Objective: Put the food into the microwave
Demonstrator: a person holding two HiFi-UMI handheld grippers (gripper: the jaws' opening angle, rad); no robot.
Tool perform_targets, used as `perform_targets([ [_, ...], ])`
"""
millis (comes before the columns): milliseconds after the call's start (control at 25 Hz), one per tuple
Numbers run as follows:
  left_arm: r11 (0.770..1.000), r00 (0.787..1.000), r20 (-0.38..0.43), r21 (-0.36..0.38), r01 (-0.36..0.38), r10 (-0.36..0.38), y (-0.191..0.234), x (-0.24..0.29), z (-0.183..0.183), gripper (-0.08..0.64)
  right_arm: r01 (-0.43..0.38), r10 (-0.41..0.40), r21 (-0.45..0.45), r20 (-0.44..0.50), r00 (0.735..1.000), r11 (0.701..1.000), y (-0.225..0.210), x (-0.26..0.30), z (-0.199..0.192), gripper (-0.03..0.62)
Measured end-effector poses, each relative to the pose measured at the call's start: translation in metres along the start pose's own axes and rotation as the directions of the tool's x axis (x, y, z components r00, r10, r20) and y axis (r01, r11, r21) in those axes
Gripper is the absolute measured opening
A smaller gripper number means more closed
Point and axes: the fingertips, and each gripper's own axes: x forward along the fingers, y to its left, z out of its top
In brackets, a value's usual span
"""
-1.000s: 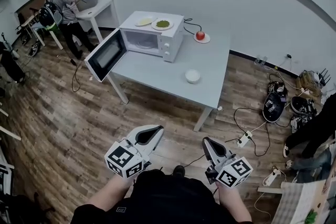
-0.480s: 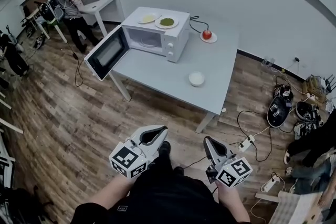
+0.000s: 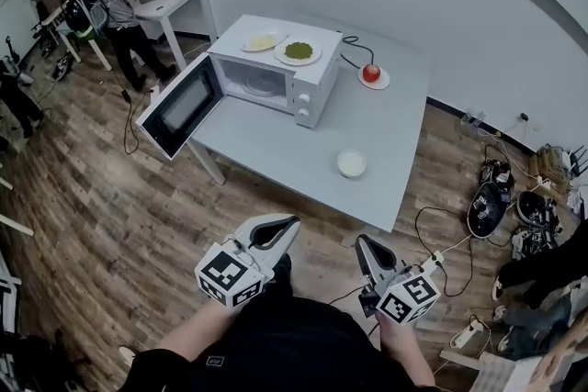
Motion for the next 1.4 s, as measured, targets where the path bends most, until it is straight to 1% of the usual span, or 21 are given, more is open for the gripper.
perform_targets([
  [200, 1.0, 1.0, -0.005, 0.002, 0.006, -0.006, 0.058, 0.02, 0.013, 0.011, -0.025, 0.025, -0.022, -0.011, 1.0, 0.999, -0.006, 0.06, 0.018, 0.009],
  [360, 1.0, 1.0, 0.007, 0.003, 0.018, -0.018, 0.1, 0.031, 0.023, 0.011, -0.022, 0.022, -0.026, -0.026, 0.999, 0.999, -0.011, 0.103, 0.023, 0.009],
  [560, 0.999, 0.999, 0.009, 0.015, 0.047, -0.047, 0.142, 0.039, 0.032, 0.011, 0.007, -0.008, -0.016, -0.039, 0.999, 1.0, -0.017, 0.146, 0.025, 0.009],
  [680, 0.999, 0.999, -0.003, 0.003, 0.048, -0.048, 0.162, 0.043, 0.03, 0.011, 0.041, -0.04, 0.013, -0.049, 0.998, 0.999, -0.026, 0.166, 0.022, 0.009],
  [800, 0.998, 0.998, -0.016, -0.024, 0.06, -0.061, 0.172, 0.054, 0.023, 0.011, 0.084, -0.082, 0.024, -0.076, 0.994, 0.996, -0.043, 0.176, 0.017, 0.009],
  [1080, 0.994, 0.995, -0.048, -0.063, 0.088, -0.091, 0.187, 0.1, 0.004, 0.011, 0.187, -0.185, 0.003, -0.136, 0.973, 0.982, -0.104, 0.182, 0.005, 0.011],
  [1200, 0.994, 0.994, -0.053, -0.051, 0.095, -0.098, 0.188, 0.121, -0.001, 0.011, 0.207, -0.206, -0.006, -0.151, 0.967, 0.978, -0.125, 0.182, 0.0, 0.011],
  [1280, 0.996, 0.994, -0.059, -0.031, 0.085, -0.087, 0.192, 0.135, -0.007, 0.011, 0.215, -0.215, -0.016, -0.161, 0.963, 0.976, -0.139, 0.185, -0.005, 0.011],
  [1400, 0.998, 0.996, -0.06, -0.027, 0.063, -0.064, 0.202, 0.156, -0.017, 0.011, 0.223, -0.227, -0.045, -0.18, 0.957, 0.974, -0.159, 0.191, -0.014, 0.011],
])
